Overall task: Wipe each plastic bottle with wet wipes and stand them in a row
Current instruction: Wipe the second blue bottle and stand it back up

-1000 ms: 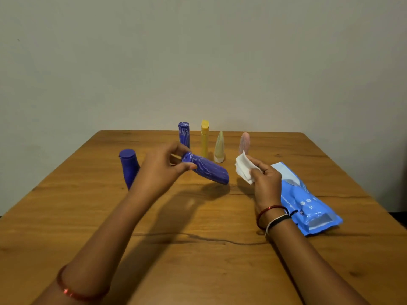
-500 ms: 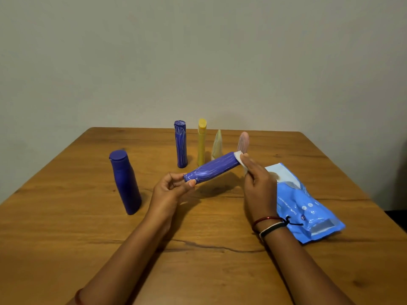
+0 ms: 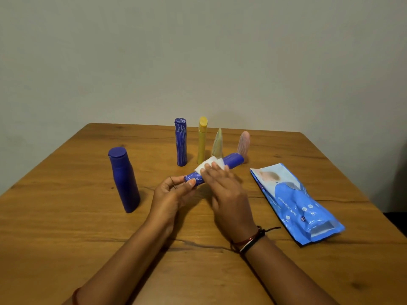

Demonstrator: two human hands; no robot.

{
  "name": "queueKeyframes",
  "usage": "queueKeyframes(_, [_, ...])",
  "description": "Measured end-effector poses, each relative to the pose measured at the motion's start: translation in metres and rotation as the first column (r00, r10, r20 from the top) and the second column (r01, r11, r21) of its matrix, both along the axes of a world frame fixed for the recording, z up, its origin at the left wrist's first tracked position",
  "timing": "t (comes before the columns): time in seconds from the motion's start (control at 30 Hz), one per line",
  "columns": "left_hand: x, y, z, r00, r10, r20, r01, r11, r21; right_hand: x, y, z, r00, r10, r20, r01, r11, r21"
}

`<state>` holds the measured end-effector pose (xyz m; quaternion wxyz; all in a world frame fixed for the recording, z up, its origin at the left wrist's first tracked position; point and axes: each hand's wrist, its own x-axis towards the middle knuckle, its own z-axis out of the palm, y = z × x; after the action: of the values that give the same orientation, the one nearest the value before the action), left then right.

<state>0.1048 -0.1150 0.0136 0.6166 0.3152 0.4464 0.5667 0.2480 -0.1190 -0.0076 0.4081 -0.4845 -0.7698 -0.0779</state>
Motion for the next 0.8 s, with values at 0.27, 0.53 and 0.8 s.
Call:
queueKeyframes(0.27, [-0.007,-0.001,0.003,1.0,0.016,-0.022,-0.014,0.997,0.074,0.016,-0.003,0.008,0.996,0.085,-0.005,-0.085,0.996,-0.031])
queueKeyframes(0.53, [-0.01,-0.001,0.003,0.974,0.079,-0.211,-0.036,0.979,0.199,0.044,0.009,0.006,0.955,-0.165,-0.247,0.157,0.986,-0.053])
queueKeyframes(0.8, [-0.003,-0.007,0.006,0.923,0.139,-0.358,-0.001,0.933,0.36,-0.003,-0.014,0.008,0.995,0.091,-0.039,-0.095,0.992,-0.088])
